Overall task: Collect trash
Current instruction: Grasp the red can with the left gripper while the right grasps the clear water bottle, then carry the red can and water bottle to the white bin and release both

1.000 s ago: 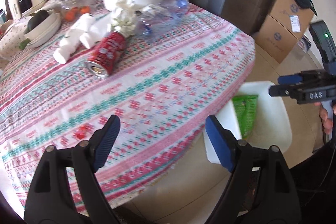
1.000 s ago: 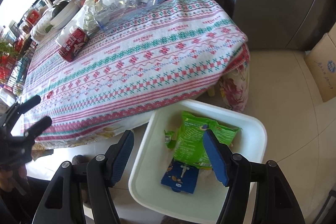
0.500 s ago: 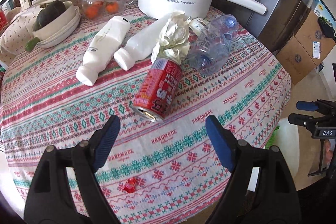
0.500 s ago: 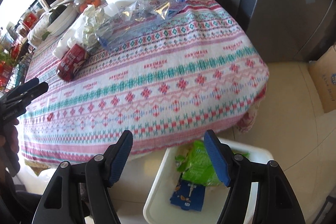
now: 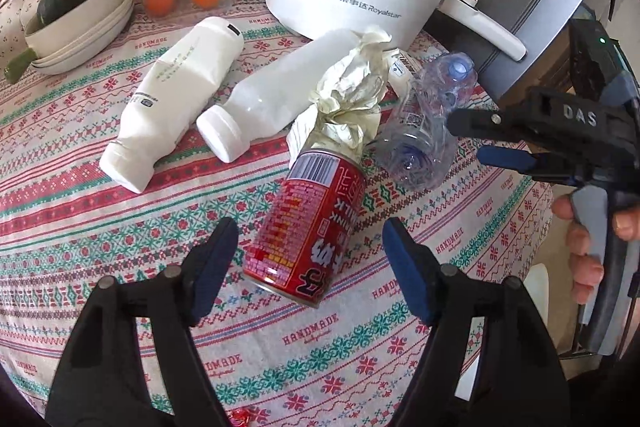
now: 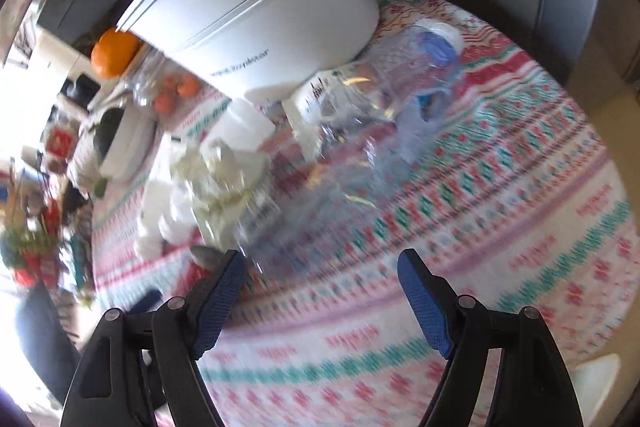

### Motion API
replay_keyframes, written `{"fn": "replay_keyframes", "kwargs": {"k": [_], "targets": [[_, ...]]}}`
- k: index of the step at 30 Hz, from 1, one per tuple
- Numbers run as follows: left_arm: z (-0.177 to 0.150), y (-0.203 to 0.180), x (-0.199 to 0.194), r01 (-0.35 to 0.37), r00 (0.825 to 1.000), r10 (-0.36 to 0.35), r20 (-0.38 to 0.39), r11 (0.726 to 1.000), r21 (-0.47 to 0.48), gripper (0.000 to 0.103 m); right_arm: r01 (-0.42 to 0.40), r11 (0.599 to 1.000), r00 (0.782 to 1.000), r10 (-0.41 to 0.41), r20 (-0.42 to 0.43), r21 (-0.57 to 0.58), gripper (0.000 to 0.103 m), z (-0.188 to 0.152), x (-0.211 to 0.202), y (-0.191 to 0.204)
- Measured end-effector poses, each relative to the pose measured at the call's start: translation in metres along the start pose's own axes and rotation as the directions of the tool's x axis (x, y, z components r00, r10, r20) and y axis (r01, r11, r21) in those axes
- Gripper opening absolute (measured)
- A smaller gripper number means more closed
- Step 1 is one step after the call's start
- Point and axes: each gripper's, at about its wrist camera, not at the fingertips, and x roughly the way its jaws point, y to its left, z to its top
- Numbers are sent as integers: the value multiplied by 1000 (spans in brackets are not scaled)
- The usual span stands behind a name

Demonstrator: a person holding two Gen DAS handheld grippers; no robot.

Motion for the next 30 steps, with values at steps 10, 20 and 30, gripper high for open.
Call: {"fn": "replay_keyframes", "kwargs": {"k": [10,20,30], "targets": [[7,8,9,28,999,-30,-26,998,-52,56,74,996,997,-74,6,45,97,28,46,16],[13,1,22,-4,998,1,-56,999,-40,54,152,986,985,-145,-97,64,101,41,83,27],[3,-11,22,21,969,-14,-245,999,26,54,190,967,945,-227,-236,-172,74,6,66,11]]}}
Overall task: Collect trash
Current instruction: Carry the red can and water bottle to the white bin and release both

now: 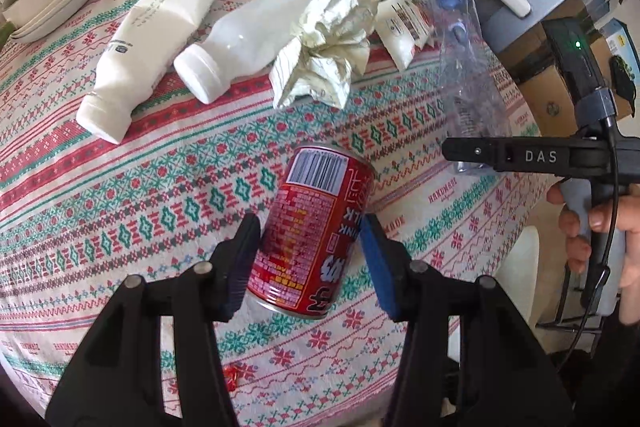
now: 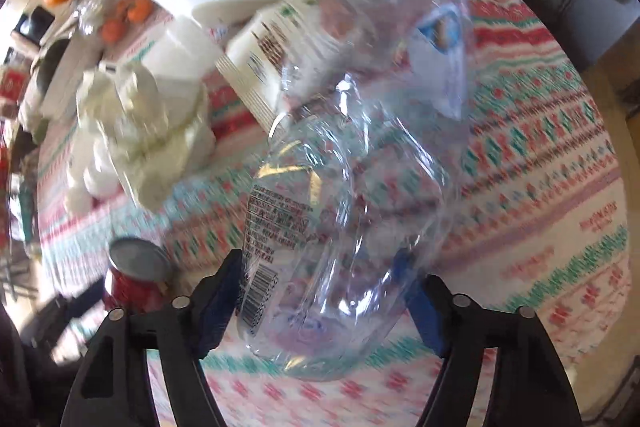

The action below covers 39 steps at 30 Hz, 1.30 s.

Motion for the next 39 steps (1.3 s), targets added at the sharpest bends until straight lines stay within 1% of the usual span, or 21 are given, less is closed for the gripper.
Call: {"fn": "replay_keyframes", "kwargs": {"k": [2,4,5,6,8,10,12,13,14,15,16,18,19,20,21,25,30,33,36,38,39], "targets": [[-4,-8,1,-4,1000,5,-31,999,32,54,26,999,998,-28,-48,-35,74,-10,0,-11],[-5,-13,1,-17,999,18,-28,999,46,54,37,998,995,-40,-89,-44,76,-15,-2,-21],[-4,-15,1,-15,1000,16,-19,999,48,54,32,999,995,-34,-91,-29,78,-16,-4,-25],[-4,-17,1,-10,1000,10,-15,999,48,54,17,1000,996,-18,-83,-17,82,-15,-7,-28],[-3,-25,2,-7,1000,7,-10,999,45,54,-11,1000,998,11,-58,-2,86,-9,-12,-33],[0,-26,7,-23,1000,23,-11,999,49,54,-24,999,999,25,-38,29,87,1,-13,-36],[2,-33,14,-57,998,58,-14,996,61,54,-39,996,999,41,-25,74,87,12,-8,-41],[6,-35,14,-54,998,55,-17,997,63,54,-52,994,998,54,-21,95,87,18,-5,-43],[7,-36,15,-53,998,55,-20,997,64,54,-66,991,998,68,-17,117,89,23,0,-44],[8,-37,17,-54,998,55,-22,996,67,54,-71,989,997,73,-8,132,92,30,3,-43],[9,-38,19,-56,998,58,-23,996,73,54,-76,988,997,75,12,137,92,37,3,-43],[9,-41,21,-61,998,64,-23,994,86,55,-44,991,999,40,36,125,91,45,4,-38],[8,-42,22,-64,998,66,-22,994,91,55,-26,993,999,22,41,115,90,53,6,-39],[8,-45,23,-66,997,68,-23,993,95,55,5,995,999,-10,50,98,86,53,6,-34],[6,-46,23,-66,997,68,-25,993,98,55,26,997,998,-30,57,77,85,57,9,-26],[-4,-49,22,-48,997,54,-51,994,100,55,31,999,996,-34,80,42,85,30,5,-22],[-16,-57,28,-53,994,63,-88,991,119,56,-41,998,992,35,118,54,85,-5,-12,-36],[-23,-64,32,-56,994,68,-91,990,130,57,-75,996,986,66,153,53,85,-25,-28,-40],[-32,-70,41,-84,989,101,-110,985,148,57,-103,993,980,93,174,50,84,-41,-41,-49],[-44,-75,54,-111,979,136,-153,980,164,56,-118,992,978,106,181,54,83,-55,-45,-53],[-47,-79,57,-135,977,161,-136,974,181,55,-123,991,977,111,184,55,83,-57,-47,-56]]}}
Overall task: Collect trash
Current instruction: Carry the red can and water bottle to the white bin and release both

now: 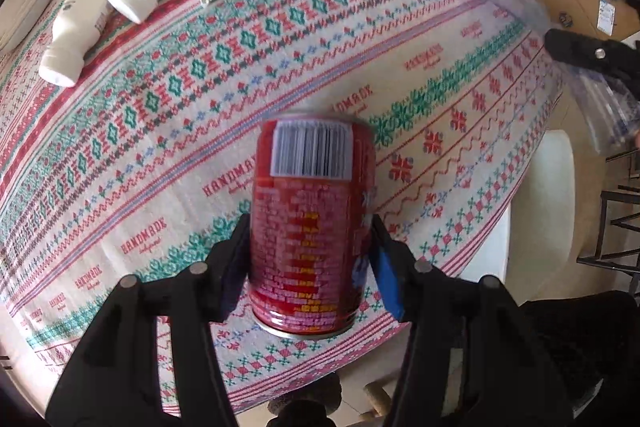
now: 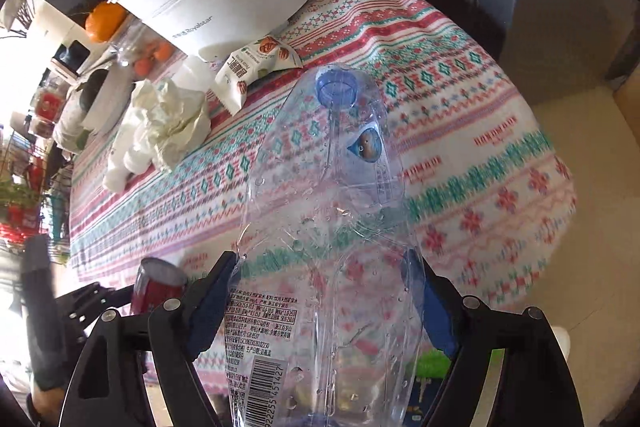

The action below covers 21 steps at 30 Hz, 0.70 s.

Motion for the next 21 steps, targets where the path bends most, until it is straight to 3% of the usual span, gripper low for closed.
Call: {"fn": "replay_keyframes", "kwargs": {"k": [2,8,13,21], "targets": [[-2,-8,-2,-39,999,39,12,999,10,55,1,1000,1000,-1,-2,1,83,-24,-7,-4],[-14,-22,-25,-15,993,18,114,1000,-28,54,-10,1000,999,10,-32,8,83,-79,-33,-38],[-31,-35,-42,38,985,-32,171,999,-31,54,-97,992,995,100,-27,77,83,-92,-43,-52],[-54,-46,-73,103,965,-99,241,995,-6,54,-272,942,962,274,17,196,83,-107,-66,-79]]}}
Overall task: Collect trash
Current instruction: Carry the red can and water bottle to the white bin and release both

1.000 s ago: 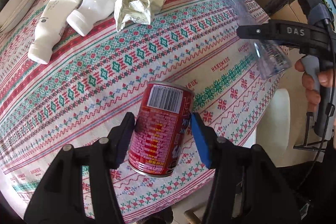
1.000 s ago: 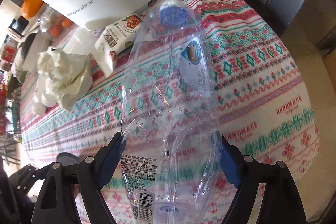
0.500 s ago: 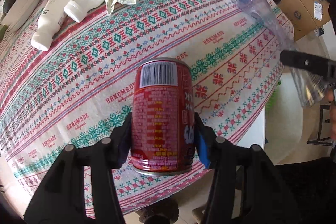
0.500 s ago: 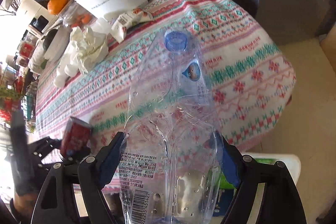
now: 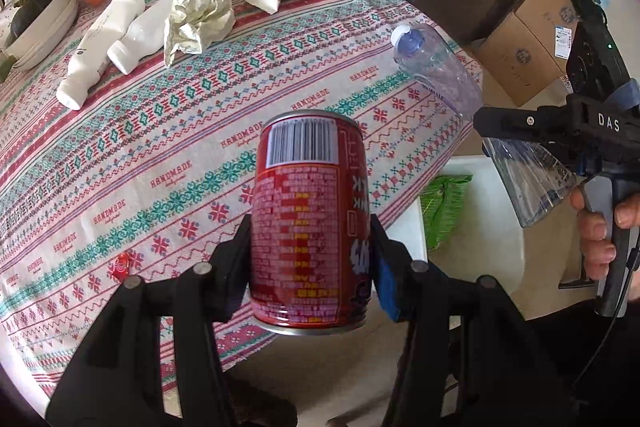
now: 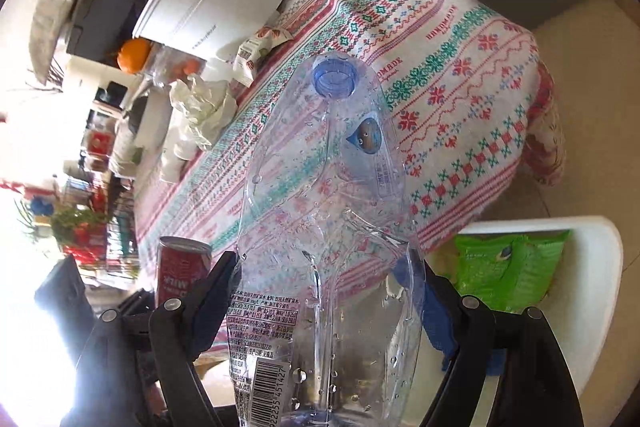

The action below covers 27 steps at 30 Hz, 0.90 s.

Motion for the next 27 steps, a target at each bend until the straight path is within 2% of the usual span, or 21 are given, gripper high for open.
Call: {"fn": "replay_keyframes", "kwargs": {"k": [3,8,15,18,23,26,27], "targets": [[-11,-4,-11,31,999,-31,10,999,15,54,-9,1000,1000,9,21,-3,83,-4,-12,-3],[-15,-36,-10,109,994,-110,4,989,97,54,18,996,997,-12,70,-83,83,-19,-47,-2],[-30,-97,12,239,971,-227,-79,946,220,54,98,988,991,-85,105,-122,83,-42,-79,-31],[-38,-121,26,253,966,-230,-116,929,271,54,136,983,987,-125,101,-119,83,-49,-83,-47],[-46,-143,47,238,969,-200,-144,914,328,54,177,978,983,-169,75,-112,83,-58,-84,-74],[-48,-151,47,217,975,-184,-126,908,357,55,185,976,982,-179,64,-111,83,-63,-85,-84],[-48,-152,46,210,977,-179,-118,907,364,58,188,976,981,-182,62,-112,83,-64,-85,-86]]}}
